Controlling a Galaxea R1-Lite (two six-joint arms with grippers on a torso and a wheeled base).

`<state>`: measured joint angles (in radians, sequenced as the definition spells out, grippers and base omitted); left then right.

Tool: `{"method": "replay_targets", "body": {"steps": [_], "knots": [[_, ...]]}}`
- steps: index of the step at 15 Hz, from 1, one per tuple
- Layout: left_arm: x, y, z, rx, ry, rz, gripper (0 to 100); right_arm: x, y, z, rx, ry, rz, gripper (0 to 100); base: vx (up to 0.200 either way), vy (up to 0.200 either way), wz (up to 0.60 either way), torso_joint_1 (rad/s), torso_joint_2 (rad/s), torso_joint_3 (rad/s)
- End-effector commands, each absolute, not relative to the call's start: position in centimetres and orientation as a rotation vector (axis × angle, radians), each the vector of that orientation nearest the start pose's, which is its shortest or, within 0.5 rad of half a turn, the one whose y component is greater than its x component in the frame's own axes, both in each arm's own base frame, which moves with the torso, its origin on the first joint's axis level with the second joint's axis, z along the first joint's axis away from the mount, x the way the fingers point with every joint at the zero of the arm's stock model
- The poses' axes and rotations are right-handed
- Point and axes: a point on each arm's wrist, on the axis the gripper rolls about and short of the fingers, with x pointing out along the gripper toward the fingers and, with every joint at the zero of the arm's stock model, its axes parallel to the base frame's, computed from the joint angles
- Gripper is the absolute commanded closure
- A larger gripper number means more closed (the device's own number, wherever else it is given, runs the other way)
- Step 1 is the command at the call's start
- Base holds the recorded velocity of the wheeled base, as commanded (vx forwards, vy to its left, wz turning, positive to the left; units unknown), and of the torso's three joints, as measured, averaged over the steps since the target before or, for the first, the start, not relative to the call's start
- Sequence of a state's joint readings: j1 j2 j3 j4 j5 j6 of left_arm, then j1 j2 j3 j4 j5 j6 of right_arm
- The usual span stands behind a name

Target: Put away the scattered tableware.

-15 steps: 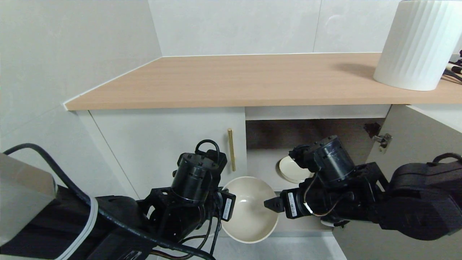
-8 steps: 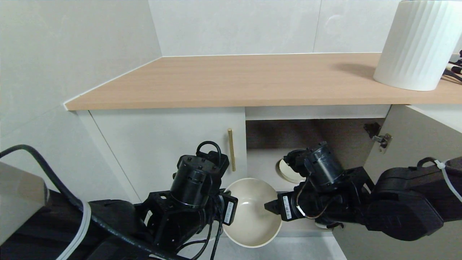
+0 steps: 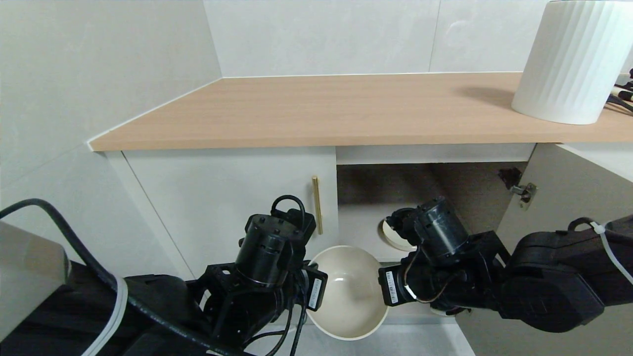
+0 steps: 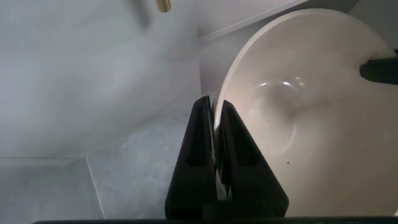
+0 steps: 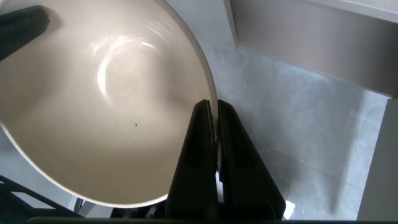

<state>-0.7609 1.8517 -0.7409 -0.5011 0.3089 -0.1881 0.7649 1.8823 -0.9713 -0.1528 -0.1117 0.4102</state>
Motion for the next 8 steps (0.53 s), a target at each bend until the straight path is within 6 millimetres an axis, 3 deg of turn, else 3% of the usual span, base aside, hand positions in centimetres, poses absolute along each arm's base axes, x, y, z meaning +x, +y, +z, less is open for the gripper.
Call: {"method": "replay_targets", "body": {"steps": [1, 3, 4, 7, 8], "knots": [[23.0, -20.9, 10.4, 0.139, 0.574, -0.383, 100, 24.2, 22.9, 12.2, 0.049, 0.811, 0.463, 100, 0.0, 0.0, 0.0, 0.0, 0.0, 0.0], [22.9, -20.8, 10.3, 0.164, 0.572, -0.39, 100, 24.1, 22.9, 12.2, 0.049, 0.811, 0.464, 100, 0.0, 0.0, 0.0, 0.0, 0.0, 0.0], [22.9, -20.9, 10.4, 0.155, 0.571, -0.388, 0, 24.2, 22.9, 12.2, 0.049, 0.809, 0.462, 100, 0.0, 0.0, 0.0, 0.0, 0.0, 0.0], [22.9, -20.8, 10.7, 0.15, 0.563, -0.386, 0, 24.5, 22.8, 11.9, 0.051, 0.819, 0.448, 100, 0.0, 0.0, 0.0, 0.0, 0.0, 0.0], [22.9, -20.7, 10.8, 0.148, 0.559, -0.385, 0, 25.4, 22.1, 11.5, 0.059, 0.821, 0.407, 100, 0.0, 0.0, 0.0, 0.0, 0.0, 0.0]]}}
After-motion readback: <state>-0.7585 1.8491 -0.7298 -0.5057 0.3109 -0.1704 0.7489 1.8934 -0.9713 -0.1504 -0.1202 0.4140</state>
